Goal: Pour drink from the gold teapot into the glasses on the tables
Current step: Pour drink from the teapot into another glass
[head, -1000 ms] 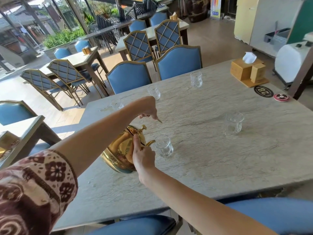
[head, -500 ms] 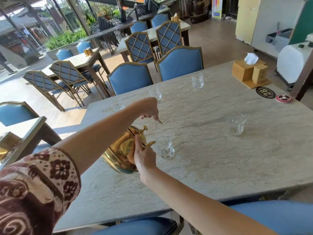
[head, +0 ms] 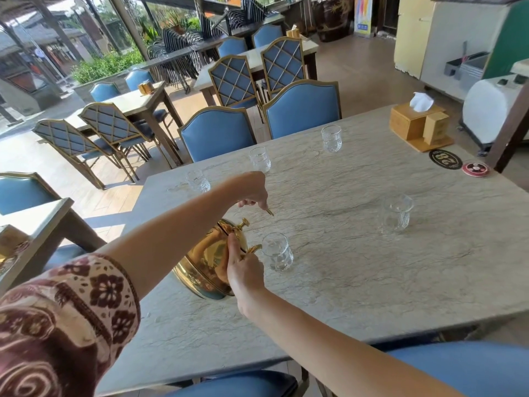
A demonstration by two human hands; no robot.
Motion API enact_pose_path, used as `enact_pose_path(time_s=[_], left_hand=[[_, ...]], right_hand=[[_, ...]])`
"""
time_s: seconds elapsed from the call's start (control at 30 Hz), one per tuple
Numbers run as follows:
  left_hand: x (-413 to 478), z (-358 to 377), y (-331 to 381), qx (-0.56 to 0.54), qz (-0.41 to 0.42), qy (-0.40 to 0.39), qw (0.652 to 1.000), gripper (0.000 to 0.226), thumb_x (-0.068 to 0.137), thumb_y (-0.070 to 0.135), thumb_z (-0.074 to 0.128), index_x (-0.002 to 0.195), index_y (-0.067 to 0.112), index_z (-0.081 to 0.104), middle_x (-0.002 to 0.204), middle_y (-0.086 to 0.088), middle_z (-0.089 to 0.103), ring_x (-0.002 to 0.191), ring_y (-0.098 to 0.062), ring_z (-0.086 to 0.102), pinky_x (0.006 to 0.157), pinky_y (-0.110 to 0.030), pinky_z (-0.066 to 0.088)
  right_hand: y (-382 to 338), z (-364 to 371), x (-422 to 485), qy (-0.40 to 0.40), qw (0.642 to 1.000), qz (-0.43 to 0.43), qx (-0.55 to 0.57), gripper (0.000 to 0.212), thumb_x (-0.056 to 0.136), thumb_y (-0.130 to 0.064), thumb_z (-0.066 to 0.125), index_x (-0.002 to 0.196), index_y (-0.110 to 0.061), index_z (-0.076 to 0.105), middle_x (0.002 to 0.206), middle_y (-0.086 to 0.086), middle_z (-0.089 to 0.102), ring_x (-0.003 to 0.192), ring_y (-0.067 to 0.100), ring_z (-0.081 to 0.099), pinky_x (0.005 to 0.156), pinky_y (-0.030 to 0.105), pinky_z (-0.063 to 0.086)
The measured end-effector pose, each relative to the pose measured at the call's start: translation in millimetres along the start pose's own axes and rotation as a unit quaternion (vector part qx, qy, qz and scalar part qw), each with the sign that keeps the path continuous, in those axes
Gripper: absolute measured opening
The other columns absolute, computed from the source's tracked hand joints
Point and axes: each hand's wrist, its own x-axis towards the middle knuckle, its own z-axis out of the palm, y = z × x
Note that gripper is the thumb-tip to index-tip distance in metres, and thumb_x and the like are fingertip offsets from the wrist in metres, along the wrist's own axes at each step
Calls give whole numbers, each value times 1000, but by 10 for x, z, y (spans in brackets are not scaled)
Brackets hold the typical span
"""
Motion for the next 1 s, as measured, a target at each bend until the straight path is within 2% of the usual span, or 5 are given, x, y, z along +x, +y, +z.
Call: enact_pose_path(time_s=[0.3,0.43,0.53,0.73,1.0], left_hand=[[-237,104,-222,-135,10,23,990,33,86,13,69,108,-11,66,65,-12,55,47,-19,45,37,-21,38],[-508,192,-478,-268,27,81,960,25,86,8,68,104,-9,67,59,-6,42,44,-14,33,27,-14,29],[-700,252,-556,-341,50,112,932,23,86,8,68,104,-8,67,57,-6,39,41,-13,30,29,-15,27],[-907,135,-262,-411,82,162,893,20,85,14,70,99,0,67,50,-3,37,33,-8,30,32,-19,29],[-644,22,724,-474,111,159,859,20,85,12,71,99,-2,66,51,-3,34,34,-8,27,32,-18,27]], right_hand=[[269,-82,77,12,998,-34,-57,143,33,-113,14,107,0,63,118,24,66,107,36,67,87,45,61],[196,-327,-218,-19,988,-84,-127,97,79,-85,41,131,-4,50,130,17,49,121,30,54,101,42,55],[245,-499,-333,-29,976,-138,-168,81,89,-68,51,142,-7,42,135,13,42,127,24,46,109,35,49],[79,-992,-483,-33,955,-232,-182,96,84,-69,60,154,-12,28,144,7,38,138,21,36,118,35,39],[-84,-2027,-274,23,952,-246,-178,132,56,-101,35,155,-13,27,146,5,39,140,18,37,119,38,37]])
